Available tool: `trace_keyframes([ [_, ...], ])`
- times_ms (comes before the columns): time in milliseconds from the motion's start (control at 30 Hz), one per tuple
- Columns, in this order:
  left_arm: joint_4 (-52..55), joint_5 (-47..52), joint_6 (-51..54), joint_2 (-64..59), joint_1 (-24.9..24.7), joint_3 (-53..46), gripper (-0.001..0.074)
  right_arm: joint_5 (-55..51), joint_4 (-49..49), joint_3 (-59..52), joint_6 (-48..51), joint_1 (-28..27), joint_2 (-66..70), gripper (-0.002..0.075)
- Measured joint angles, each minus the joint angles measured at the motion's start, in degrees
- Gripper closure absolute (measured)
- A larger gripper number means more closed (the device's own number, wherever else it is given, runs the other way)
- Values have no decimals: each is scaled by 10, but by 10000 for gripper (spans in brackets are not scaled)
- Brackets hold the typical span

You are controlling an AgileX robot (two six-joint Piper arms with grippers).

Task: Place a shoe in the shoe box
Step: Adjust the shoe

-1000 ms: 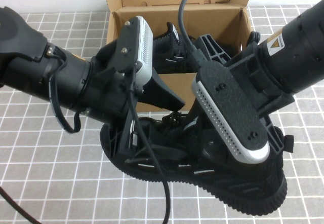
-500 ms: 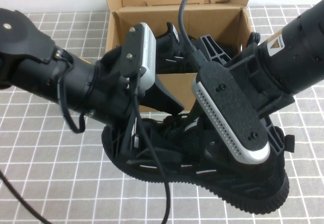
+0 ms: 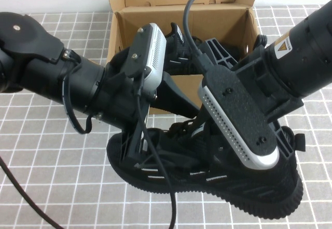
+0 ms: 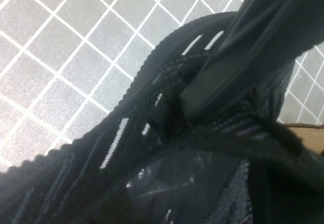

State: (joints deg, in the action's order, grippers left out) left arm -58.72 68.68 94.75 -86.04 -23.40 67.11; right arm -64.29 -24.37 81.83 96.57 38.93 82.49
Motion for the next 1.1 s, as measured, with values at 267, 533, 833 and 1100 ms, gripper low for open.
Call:
trace_keyframes([
  [267, -2, 1, 1, -4, 0, 0, 74, 0, -7, 0, 0, 0, 0, 732],
  [533, -7, 4, 1, -27, 0, 0, 74, 2, -8, 0, 1, 0, 0, 732],
  [833, -9, 4, 1, -29, 0, 0, 142, 11, -8, 0, 1, 0, 0, 732],
  [1100, -10, 6, 1, -29, 0, 0, 313, 16, -9, 0, 1, 0, 0, 732],
])
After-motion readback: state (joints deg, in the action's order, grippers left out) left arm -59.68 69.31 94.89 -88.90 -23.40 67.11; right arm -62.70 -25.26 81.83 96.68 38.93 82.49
